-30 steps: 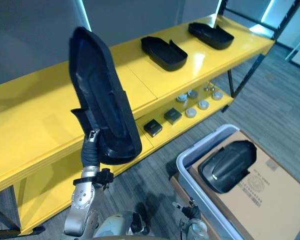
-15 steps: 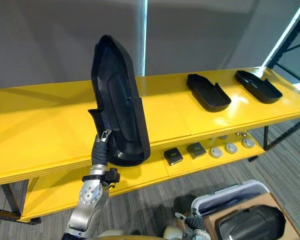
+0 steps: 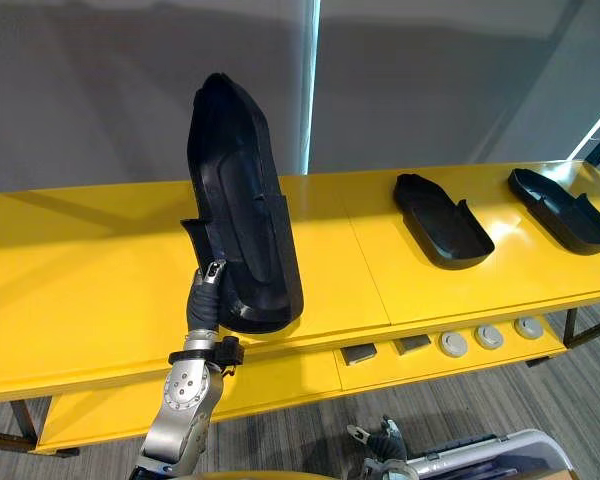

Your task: Walk over and take plastic housings, then place them on the shelf

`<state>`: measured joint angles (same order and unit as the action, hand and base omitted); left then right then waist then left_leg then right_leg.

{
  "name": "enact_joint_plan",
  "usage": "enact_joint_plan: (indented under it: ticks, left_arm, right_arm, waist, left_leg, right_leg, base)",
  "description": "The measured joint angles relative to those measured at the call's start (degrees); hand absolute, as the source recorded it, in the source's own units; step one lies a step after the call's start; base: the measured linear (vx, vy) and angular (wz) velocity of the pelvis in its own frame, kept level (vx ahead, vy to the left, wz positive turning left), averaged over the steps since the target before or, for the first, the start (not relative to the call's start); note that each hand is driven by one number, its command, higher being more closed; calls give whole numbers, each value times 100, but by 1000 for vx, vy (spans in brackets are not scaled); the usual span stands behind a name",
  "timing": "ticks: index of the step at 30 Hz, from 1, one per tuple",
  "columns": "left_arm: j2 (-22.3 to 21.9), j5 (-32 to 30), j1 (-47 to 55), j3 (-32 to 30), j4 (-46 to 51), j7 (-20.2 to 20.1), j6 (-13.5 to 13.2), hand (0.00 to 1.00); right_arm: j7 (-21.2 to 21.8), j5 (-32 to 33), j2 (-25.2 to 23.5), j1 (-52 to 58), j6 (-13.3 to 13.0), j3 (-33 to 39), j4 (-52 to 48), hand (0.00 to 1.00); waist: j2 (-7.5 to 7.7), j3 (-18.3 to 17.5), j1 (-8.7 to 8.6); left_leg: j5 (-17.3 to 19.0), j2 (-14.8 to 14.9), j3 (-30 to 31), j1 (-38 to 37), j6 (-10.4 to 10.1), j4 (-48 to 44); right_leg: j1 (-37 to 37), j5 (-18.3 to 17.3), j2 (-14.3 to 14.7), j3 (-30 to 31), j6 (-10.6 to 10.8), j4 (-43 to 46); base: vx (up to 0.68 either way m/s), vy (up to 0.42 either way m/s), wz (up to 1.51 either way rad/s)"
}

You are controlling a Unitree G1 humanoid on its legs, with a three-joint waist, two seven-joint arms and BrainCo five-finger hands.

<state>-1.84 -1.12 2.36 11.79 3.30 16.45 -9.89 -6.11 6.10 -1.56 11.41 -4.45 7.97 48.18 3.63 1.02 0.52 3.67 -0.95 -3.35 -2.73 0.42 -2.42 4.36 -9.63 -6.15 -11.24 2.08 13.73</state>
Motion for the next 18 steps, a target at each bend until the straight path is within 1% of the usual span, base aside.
enact_joint_plan:
  ticks: [1, 2, 4, 6, 7, 8, 9, 10, 11, 13, 16, 17, 18]
  left_arm:
    - [-1, -71, -165, -180, -197, 105, 101, 100]
    - [6, -81, -357, -347, -452, 240, 215, 100]
    - [58, -84, -524, -410, -683, 329, 295, 100]
    - [66, -192, -630, -459, -847, 378, 363, 100]
    - [73, -238, -659, -510, -852, 384, 431, 100]
    - [96, -299, -735, -525, -923, 389, 472, 100]
    - [102, -329, -796, -525, -1005, 391, 472, 100]
    - [128, -401, -921, -530, -1170, 391, 503, 100]
    - [172, -418, -1035, -536, -1337, 392, 522, 100]
    - [220, -426, -1201, -575, -1546, 400, 585, 100]
    - [257, -432, -1506, -595, -2017, 404, 715, 100]
    - [273, -432, -1544, -623, -2099, 403, 724, 100]
    - [286, -432, -1635, -757, -2280, 405, 751, 100]
  right_arm:
    - [25, -8, -18, -40, -10, -121, -4, 0]
    - [26, -28, -16, -112, -12, -151, -1, 0]
    - [20, -56, -7, -119, -17, -150, 0, 0]
    - [23, -122, -1, -154, -17, -147, 8, 0]
    - [27, -163, 1, -189, -16, -177, 17, 0]
    - [30, -183, 8, -201, -15, -180, 65, 0]
    - [30, -204, 23, -201, -15, -179, 76, 0]
    - [29, -221, 52, -235, -13, -179, 110, 0]
    - [30, -222, 75, -254, -13, -180, 111, 0]
    - [51, -223, 118, -311, -13, -181, 112, 0]
    - [112, -227, 218, -330, -11, -206, 118, 0]
    - [114, -227, 213, -326, -8, -212, 123, 0]
    - [125, -230, 209, -331, -8, -230, 158, 0]
  waist:
    - [-12, 18, 16]
    - [51, -14, -39]
    - [81, -19, -68]
    - [17, -16, -110]
    - [-22, -16, -140]
    - [-26, -17, -152]
    - [-49, -21, -153]
    - [-64, -24, -185]
    - [-70, -22, -262]
    - [-84, -15, -310]
    - [-150, 37, -363]
    - [-144, 44, -377]
    - [-139, 68, -444]
  left_leg:
    - [-20, 4, 21, 28, -32, -54]
    - [-17, 6, 65, 8, -36, -31]
    - [-3, -28, 124, -7, -56, -27]
    - [0, 37, 157, -18, -62, 7]
    - [-3, 102, 151, -37, -66, 63]
    - [-40, 155, 139, -93, -123, 158]
    - [-49, 198, 140, -125, -137, 212]
    - [-80, 257, 140, -157, -184, 277]
    - [-122, 301, 150, -163, -237, 320]
    - [-141, 305, 154, -151, -232, 383]
    - [-253, 268, 120, -89, -208, 446]
    - [-268, 250, 119, -80, -200, 458]
    - [-314, 225, 116, -50, -183, 462]
  right_leg:
    - [-63, -30, 2, 42, -4, -111]
    - [-63, 47, -6, 50, 2, -524]
    - [-121, 333, 2, 44, 42, -784]
    - [-92, 346, 48, 68, 58, -824]
    - [-95, 359, 119, 90, 50, -861]
    - [-57, 375, 177, 129, 39, -901]
    - [-60, 396, 221, 150, 11, -901]
    - [-62, 446, 289, 182, -28, -924]
    - [-62, 540, 336, 192, -31, -1007]
    - [-61, 630, 366, 225, -65, -1166]
    - [-62, 893, 364, 348, -64, -1461]
    - [-61, 913, 354, 355, -65, -1509]
    - [-60, 973, 333, 356, -58, -1580]
  base:
    - [81, 34, 6]
    - [69, 25, 10]
    - [25, -35, 17]
    - [22, -78, 1]
    - [7, -112, -19]
    - [-7, -110, -21]
    - [-21, -101, -19]
    - [-52, -87, -14]
    - [-74, -71, -13]
    - [-102, -35, -22]
    - [-132, 3, -20]
    - [-147, 15, -11]
    - [-158, 4, -3]
